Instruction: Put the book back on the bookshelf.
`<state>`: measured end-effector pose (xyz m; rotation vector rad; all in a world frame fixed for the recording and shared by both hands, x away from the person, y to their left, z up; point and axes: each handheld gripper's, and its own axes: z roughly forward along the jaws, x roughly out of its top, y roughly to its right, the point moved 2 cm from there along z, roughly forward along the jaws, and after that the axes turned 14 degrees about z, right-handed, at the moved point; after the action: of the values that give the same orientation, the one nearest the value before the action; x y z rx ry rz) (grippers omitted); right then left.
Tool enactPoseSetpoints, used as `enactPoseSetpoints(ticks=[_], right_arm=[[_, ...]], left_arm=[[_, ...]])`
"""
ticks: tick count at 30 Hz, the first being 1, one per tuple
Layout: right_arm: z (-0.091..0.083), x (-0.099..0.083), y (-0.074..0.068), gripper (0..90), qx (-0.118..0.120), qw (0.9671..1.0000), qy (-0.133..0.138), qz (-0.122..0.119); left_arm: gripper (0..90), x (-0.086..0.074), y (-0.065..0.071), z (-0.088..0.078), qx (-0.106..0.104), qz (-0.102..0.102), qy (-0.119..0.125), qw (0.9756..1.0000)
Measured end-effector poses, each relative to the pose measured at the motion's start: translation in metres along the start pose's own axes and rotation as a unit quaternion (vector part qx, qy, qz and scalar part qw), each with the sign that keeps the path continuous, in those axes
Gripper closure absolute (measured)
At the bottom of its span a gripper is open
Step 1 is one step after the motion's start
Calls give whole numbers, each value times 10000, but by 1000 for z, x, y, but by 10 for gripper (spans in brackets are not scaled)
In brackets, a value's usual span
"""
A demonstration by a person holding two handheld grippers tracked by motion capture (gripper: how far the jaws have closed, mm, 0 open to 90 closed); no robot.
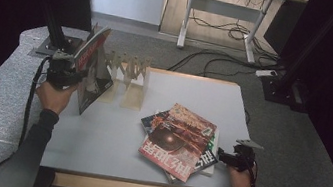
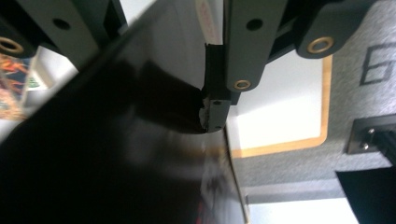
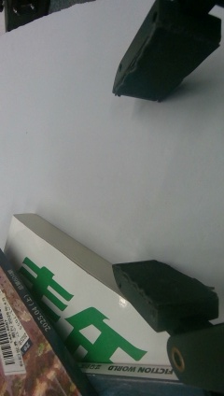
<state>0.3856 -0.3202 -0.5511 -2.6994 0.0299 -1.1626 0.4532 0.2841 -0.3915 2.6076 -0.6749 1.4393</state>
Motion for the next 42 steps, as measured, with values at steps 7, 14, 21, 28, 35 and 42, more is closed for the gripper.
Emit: enactPoseSetpoints(ticks=[7,14,21,28,35,42], right_arm=[[0,0,0,120,1,10000,0,1],[0,0,0,120,3,10000,-1,2],[0,0,0,120,3,10000,-2,2],[0,0,0,120,4,10000,-1,3],[0,0,0,119,7,10000,0,5],[0,0,0,118,11,10000,-5,0]], left_arm=[[840,1,-5,1,230,-313,84,9992],[872,-2,-14,1,115,-827,556,9950],[872,2,-6,1,107,-676,781,9946],[872,18,6,2,45,-493,956,9942],[871,37,29,1,26,-145,939,9955],[871,56,50,5,36,200,807,9965]])
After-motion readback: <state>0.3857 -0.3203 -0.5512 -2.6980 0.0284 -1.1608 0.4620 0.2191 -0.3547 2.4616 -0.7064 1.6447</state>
